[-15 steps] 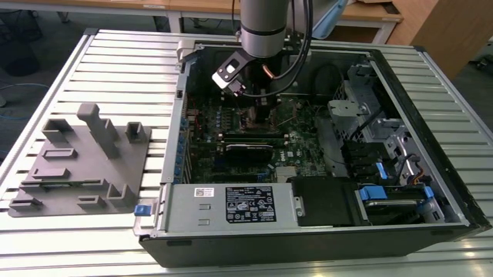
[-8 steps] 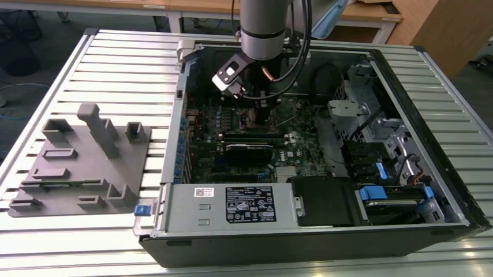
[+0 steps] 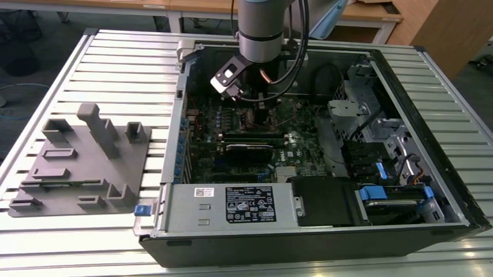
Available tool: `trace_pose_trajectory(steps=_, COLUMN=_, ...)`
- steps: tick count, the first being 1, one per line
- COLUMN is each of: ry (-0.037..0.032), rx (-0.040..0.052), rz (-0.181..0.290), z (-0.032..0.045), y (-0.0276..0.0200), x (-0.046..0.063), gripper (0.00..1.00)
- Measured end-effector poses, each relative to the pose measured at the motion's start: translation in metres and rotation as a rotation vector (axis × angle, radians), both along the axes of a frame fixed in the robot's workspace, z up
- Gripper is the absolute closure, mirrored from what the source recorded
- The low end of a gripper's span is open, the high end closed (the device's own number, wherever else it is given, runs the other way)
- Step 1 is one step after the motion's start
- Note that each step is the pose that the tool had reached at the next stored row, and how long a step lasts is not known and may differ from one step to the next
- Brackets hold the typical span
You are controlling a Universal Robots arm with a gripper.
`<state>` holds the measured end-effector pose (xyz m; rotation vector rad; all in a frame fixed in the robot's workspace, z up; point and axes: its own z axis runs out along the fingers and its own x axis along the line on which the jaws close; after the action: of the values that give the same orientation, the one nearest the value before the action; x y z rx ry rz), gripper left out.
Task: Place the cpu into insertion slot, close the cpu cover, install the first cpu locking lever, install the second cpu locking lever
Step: 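Place the cpu into insertion slot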
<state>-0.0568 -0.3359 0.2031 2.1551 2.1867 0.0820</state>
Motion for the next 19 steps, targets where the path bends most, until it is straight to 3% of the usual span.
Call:
trace_pose_trajectory(steps=12, ry=-0.0085, rx=-0.0004, rz=-0.003, z=-0.0066, y=0.0000, x=-0.0004, gripper=0.46)
trace_pose_trajectory(steps=19, ry=-0.0091, rx=-0.0005, rz=-0.003, z=-0.0091, y=0.0000, x=-0.0010, gripper=0.46)
